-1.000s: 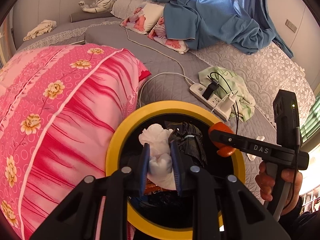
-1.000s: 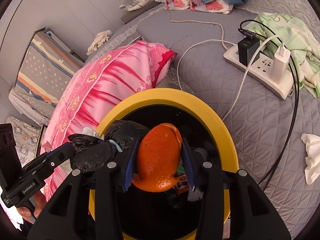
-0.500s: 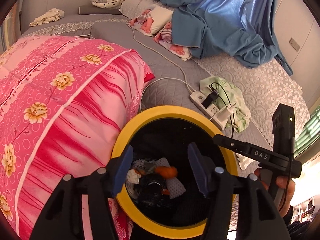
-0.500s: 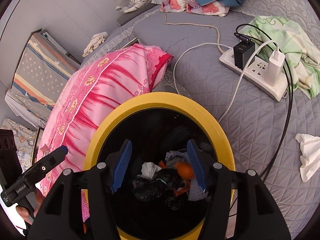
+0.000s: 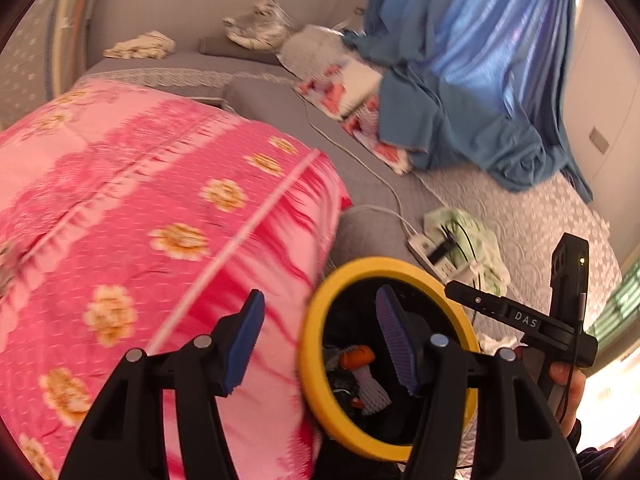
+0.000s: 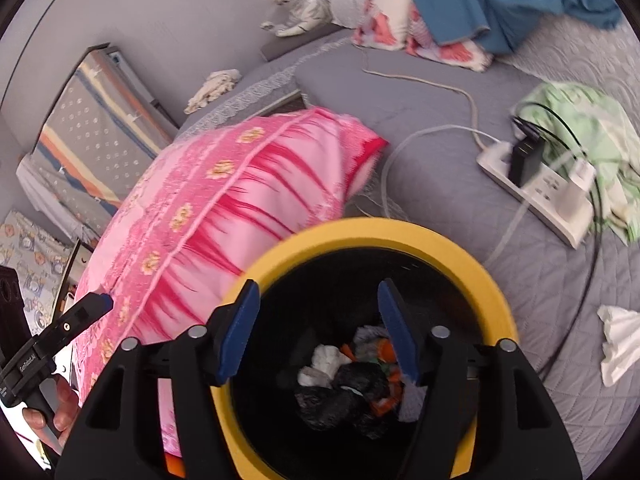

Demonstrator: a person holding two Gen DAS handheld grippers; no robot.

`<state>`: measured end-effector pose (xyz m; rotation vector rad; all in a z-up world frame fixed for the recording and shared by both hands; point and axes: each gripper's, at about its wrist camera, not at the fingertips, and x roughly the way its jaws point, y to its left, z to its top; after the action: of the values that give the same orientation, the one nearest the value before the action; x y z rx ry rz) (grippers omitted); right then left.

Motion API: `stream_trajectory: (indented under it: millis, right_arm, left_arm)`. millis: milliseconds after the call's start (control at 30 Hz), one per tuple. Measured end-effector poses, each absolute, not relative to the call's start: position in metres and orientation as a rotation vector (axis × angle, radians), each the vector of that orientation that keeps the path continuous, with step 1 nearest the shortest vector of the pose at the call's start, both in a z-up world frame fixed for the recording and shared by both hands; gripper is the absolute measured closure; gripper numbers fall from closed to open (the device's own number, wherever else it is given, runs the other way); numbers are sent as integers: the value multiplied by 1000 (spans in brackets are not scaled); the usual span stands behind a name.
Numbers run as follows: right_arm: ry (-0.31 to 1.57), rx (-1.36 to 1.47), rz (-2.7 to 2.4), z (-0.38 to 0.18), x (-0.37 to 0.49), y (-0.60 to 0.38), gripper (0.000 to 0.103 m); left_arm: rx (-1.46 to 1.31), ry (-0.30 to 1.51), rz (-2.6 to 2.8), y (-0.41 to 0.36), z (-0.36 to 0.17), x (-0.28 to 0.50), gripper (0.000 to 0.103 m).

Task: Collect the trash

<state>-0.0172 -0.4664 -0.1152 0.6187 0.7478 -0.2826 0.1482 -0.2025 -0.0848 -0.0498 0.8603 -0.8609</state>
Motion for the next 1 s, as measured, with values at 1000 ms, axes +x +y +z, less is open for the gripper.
stream_trajectory:
  millis: [1000]
  right_arm:
    - [458, 212, 44, 9, 72, -233, 9]
  left_arm:
    - [-214, 348, -156, 55, 13, 72, 8]
